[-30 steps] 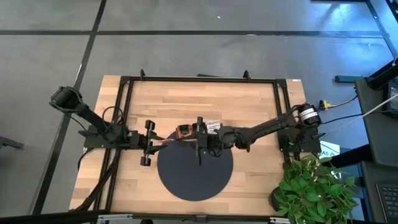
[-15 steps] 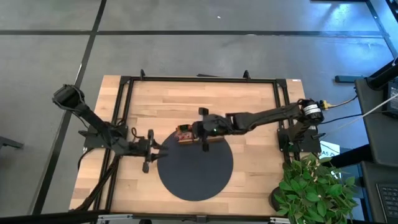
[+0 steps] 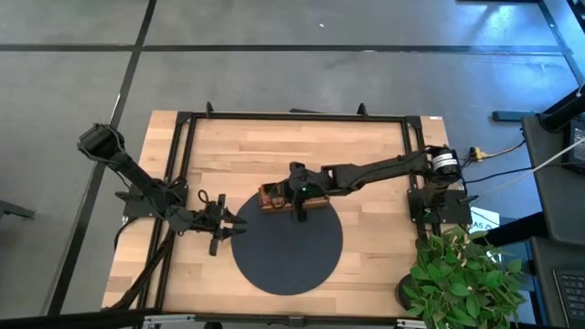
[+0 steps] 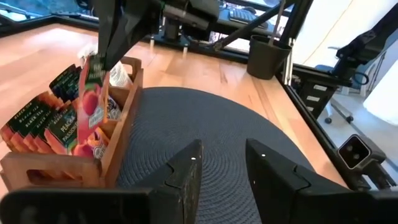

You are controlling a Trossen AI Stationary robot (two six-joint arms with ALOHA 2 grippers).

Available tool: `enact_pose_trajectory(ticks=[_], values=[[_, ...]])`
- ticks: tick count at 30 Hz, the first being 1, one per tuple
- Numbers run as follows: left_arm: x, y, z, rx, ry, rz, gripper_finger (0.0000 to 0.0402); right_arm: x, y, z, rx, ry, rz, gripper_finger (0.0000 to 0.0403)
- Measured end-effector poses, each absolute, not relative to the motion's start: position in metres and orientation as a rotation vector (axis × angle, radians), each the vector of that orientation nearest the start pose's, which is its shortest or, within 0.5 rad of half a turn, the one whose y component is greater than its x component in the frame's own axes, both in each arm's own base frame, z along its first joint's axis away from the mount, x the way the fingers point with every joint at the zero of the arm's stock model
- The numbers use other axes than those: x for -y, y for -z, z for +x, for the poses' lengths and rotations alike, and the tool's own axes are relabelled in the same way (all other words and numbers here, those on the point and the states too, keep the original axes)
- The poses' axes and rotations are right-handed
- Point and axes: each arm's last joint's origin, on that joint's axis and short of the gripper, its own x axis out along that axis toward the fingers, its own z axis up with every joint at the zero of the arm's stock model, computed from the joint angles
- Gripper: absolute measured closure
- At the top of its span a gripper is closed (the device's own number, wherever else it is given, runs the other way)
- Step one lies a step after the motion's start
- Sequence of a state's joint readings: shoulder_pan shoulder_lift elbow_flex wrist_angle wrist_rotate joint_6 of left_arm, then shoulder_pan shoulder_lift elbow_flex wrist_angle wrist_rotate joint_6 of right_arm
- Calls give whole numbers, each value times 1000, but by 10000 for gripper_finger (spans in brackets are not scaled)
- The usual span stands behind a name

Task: Pick & Place Tea
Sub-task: Put the orange tea bag into the left section of the wooden organizer

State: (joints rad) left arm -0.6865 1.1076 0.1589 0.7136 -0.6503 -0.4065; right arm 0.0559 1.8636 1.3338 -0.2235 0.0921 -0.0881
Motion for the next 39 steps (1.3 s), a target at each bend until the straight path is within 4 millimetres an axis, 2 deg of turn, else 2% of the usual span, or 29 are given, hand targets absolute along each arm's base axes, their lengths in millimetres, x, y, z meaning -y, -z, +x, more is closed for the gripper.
enact_pose_trajectory(ticks=[6, 18, 23, 32, 39], values=[[102, -154, 152, -191, -4, -257, 287, -20, -201, 413, -793, 8, -195, 401], [102, -154, 152, -194, -6, -254, 283, -20, -183, 420, -812, 9, -238, 398], [101, -153, 152, -197, -9, -248, 284, -20, -185, 420, -819, -2, -269, 397], [101, -153, 152, -197, -17, -241, 286, -20, -206, 428, -825, -32, -337, 398], [100, -153, 152, -194, -33, -238, 286, -20, -202, 435, -913, -24, -356, 399]])
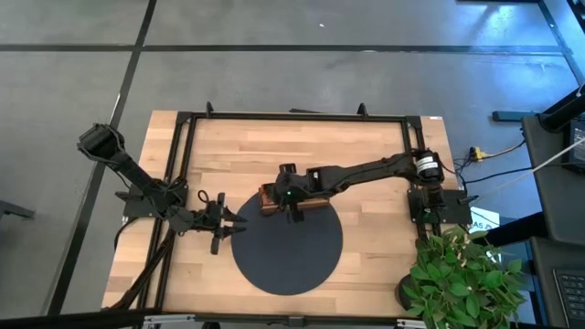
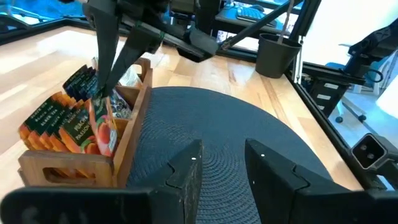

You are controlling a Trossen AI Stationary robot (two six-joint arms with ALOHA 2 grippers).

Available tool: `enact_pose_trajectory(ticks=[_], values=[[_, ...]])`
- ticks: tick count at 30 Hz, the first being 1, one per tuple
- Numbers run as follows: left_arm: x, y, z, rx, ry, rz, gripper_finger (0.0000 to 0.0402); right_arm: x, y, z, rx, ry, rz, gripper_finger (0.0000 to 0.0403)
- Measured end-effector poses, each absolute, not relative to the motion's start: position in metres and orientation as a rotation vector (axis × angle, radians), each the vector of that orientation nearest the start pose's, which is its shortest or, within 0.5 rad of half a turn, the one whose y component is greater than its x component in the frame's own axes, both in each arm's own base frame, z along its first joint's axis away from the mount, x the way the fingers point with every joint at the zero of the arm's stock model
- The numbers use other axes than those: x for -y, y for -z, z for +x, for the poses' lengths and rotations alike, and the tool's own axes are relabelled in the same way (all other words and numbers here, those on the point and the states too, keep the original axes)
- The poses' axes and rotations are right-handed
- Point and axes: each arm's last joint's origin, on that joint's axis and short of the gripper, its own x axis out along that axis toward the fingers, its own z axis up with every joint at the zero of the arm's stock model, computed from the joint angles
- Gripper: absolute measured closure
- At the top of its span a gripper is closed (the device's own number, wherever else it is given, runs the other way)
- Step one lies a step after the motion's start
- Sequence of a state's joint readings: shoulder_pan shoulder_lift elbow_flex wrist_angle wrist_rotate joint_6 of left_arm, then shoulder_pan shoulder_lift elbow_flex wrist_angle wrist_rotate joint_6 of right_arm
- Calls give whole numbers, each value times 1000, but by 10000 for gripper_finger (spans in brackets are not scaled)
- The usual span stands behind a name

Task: Pick & Place Tea
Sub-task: Put the orange tea bag into the left section of the wooden organizer

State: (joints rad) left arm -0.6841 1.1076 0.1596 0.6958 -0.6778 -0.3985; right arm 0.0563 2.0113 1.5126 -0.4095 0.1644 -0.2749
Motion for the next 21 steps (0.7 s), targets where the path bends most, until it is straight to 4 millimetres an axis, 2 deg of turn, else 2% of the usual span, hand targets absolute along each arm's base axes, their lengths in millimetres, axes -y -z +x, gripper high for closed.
enact_pose_trajectory(ticks=[4, 9, 21], values=[[99, -153, 152, -196, -49, -234, 287, -20, -193, 438, -948, -29, -358, 399], [98, -152, 152, -203, -61, -232, 286, -20, -194, 440, -934, -27, -357, 398], [97, -150, 153, -215, -64, -224, 283, -20, -179, 446, -941, -34, -380, 397]])
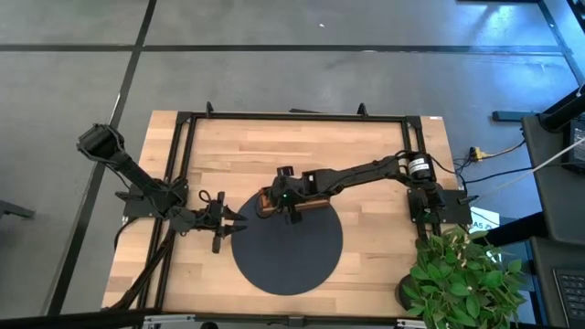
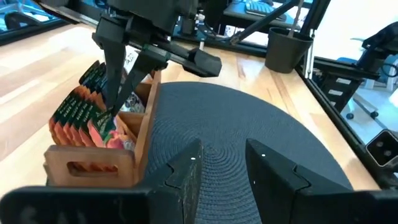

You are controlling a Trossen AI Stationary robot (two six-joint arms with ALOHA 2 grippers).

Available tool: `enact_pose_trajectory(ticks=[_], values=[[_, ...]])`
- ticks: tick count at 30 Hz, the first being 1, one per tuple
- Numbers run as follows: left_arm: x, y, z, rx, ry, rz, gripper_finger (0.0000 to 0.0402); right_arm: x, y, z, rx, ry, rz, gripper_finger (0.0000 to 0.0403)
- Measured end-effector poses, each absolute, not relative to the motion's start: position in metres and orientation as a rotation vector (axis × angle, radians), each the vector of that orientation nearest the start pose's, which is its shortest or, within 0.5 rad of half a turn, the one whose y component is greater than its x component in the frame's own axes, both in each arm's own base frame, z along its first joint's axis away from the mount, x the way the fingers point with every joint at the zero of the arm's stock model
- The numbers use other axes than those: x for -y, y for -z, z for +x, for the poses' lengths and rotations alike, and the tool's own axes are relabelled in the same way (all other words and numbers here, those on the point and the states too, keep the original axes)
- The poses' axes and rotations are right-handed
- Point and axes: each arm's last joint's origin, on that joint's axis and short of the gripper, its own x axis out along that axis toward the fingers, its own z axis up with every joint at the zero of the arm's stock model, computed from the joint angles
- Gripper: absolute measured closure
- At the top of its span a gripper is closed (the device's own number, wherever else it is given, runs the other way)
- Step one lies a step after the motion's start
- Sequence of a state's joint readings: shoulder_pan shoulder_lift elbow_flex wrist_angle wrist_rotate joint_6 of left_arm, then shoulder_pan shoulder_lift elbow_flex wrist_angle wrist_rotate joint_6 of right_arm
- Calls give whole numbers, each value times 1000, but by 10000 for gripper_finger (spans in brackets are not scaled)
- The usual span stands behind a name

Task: Pick & Place Tea
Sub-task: Put the orange tea bag into the left section of the wooden organizer

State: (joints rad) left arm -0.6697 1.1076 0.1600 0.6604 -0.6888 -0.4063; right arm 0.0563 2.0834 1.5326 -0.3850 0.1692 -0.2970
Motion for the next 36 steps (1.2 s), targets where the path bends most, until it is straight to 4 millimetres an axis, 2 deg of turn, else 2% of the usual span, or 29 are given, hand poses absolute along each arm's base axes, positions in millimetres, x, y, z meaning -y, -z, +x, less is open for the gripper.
enact_pose_trajectory(ticks=[9, 14, 19, 31, 33, 36], values=[[97, -150, 152, -221, -64, -220, 286, -20, -179, 446, -944, -59, -422, 394], [97, -150, 152, -221, -63, -220, 284, -21, -179, 446, -945, -63, -421, 355], [97, -150, 152, -221, -63, -220, 284, -22, -190, 451, -920, -84, -407, 323], [97, -150, 152, -221, -63, -223, 287, -24, -193, 452, -908, -151, -347, 319], [97, -150, 152, -221, -63, -223, 286, -23, -195, 453, -891, -124, -357, 319], [97, -150, 152, -221, -63, -223, 284, -20, -197, 454, -889, 14, -424, 319]])
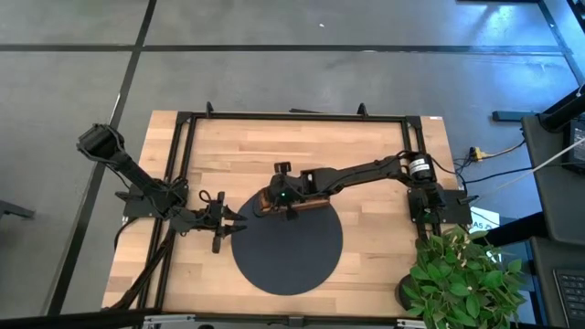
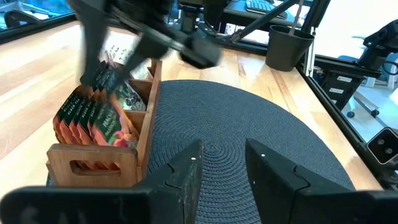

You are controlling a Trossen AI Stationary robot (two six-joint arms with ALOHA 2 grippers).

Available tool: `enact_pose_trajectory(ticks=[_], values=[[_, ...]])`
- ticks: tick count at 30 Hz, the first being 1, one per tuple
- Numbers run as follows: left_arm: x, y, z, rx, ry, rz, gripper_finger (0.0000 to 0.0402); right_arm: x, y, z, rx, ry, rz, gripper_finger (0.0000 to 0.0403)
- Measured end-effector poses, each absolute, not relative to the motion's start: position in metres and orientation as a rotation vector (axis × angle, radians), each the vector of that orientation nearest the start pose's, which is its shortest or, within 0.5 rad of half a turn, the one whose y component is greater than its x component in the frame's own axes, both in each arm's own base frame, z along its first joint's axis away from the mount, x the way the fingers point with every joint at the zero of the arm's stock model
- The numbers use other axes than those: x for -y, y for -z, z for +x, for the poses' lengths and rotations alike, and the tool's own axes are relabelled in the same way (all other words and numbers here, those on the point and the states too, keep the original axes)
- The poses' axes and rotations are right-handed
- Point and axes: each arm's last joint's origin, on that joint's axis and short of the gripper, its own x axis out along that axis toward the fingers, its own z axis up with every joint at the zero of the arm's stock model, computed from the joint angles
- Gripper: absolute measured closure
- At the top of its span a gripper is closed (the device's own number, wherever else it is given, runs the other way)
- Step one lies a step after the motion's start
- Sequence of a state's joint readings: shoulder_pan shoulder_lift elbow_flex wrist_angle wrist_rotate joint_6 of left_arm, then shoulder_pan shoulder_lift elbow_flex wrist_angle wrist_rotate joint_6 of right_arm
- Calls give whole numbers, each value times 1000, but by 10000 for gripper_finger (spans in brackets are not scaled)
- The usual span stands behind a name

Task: Pick & Place Tea
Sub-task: Put the orange tea bag into the left section of the wooden organizer, then return to Home Position

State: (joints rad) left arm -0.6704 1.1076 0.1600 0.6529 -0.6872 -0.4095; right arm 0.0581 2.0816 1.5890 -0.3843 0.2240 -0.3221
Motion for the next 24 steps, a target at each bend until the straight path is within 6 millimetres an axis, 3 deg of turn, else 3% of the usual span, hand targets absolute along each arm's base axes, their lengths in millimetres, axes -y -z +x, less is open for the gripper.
enact_pose_trajectory(ticks=[5, 9, 12, 14, 17, 24], values=[[97, -149, 152, -229, -64, -211, 284, -21, -216, 448, -864, 98, -452, 318], [97, -145, 151, -263, -61, -129, 283, -26, -229, 432, -853, -35, -285, 318], [97, -143, 150, -273, -75, -160, 283, -20, -222, 414, -846, -79, -192, 318], [95, -145, 150, -254, -117, -182, 285, -17, -221, 398, -836, -36, -151, 318], [94, -149, 148, -216, -152, -171, 287, -20, -238, 367, -694, 49, -105, 318], [74, -153, 127, -67, -96, -186, 287, -36, -244, 275, -429, 7, -105, 318]])
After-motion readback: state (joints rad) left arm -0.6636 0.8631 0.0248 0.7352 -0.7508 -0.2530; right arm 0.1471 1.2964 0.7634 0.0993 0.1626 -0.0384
